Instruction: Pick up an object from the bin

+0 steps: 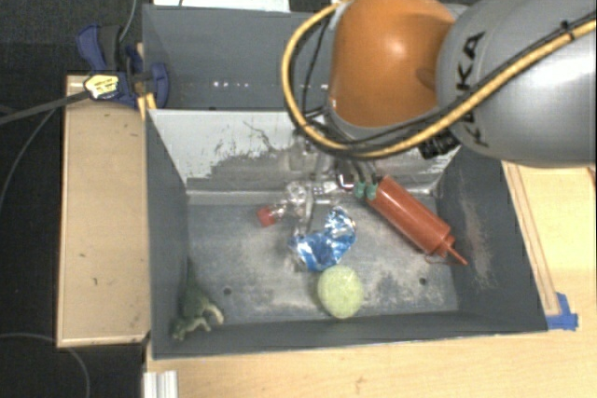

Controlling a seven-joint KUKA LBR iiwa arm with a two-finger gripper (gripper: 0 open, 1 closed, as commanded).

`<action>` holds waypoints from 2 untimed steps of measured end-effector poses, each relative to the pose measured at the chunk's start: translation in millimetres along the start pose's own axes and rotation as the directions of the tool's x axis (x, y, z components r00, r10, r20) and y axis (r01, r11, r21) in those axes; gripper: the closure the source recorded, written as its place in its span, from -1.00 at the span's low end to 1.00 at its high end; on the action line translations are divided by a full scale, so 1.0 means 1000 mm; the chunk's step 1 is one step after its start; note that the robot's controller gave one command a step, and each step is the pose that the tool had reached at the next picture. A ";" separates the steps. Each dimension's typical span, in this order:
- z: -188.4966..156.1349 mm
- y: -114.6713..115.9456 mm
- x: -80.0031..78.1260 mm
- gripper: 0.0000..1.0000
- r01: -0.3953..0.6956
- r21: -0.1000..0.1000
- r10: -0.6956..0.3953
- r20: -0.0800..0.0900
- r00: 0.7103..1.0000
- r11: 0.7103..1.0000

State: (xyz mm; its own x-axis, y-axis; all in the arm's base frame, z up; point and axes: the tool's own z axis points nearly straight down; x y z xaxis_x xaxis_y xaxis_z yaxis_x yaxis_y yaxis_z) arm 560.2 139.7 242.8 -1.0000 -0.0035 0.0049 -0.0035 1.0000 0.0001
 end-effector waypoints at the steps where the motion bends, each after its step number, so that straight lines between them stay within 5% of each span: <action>1: -0.005 -0.001 -0.001 -1.00 -0.003 -0.001 0.003 0.008 1.000 1.000; 2: 0.011 -0.013 0.006 -1.00 0.067 -0.003 -0.067 0.014 0.998 0.998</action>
Offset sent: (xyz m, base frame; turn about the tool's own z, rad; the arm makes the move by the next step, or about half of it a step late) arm -0.0422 -0.0767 -0.0872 -0.3159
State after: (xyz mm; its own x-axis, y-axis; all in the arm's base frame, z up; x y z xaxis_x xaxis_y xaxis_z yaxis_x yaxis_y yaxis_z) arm 554.1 127.1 232.3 -0.9974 -0.0708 -0.0091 -0.0708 0.9975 0.0032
